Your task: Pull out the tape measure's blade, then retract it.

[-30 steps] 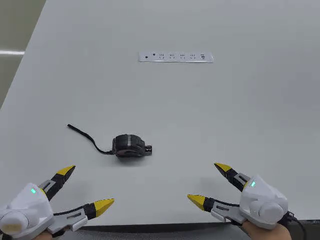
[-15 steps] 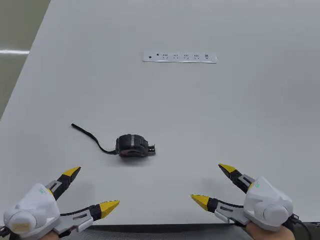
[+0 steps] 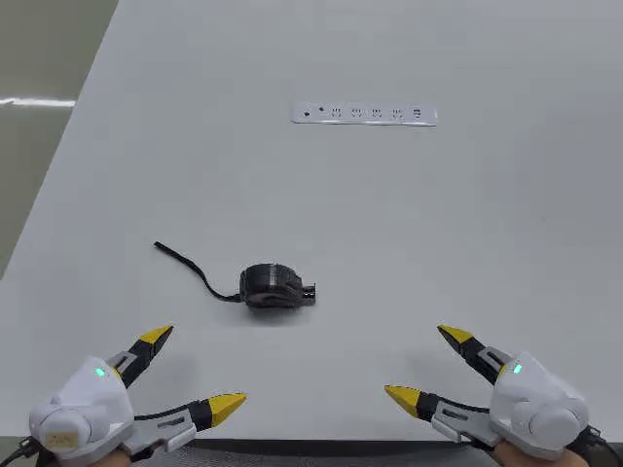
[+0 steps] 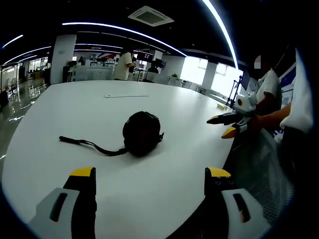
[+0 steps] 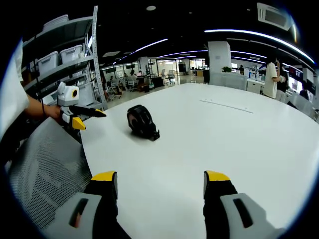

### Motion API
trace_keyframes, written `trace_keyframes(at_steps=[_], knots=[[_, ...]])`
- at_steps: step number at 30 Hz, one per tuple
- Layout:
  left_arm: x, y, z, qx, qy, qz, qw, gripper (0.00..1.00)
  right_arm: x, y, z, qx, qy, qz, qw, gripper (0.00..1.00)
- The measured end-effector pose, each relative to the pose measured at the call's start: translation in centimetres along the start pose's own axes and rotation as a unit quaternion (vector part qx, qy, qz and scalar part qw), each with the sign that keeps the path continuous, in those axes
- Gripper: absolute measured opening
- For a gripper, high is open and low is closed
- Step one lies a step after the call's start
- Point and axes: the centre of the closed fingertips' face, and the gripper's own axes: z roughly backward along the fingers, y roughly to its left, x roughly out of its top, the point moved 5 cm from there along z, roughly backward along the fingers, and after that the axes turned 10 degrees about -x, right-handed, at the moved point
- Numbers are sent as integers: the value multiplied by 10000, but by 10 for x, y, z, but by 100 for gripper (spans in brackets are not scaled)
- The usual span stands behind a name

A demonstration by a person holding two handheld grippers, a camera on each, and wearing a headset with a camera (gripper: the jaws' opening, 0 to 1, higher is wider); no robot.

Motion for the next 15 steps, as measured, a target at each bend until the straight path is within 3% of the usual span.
trace_keyframes(at_steps=[15], knots=[[13,13,-6,-332,208,-288,9988,87,5,2,-9,414,-32,166,9990,64]])
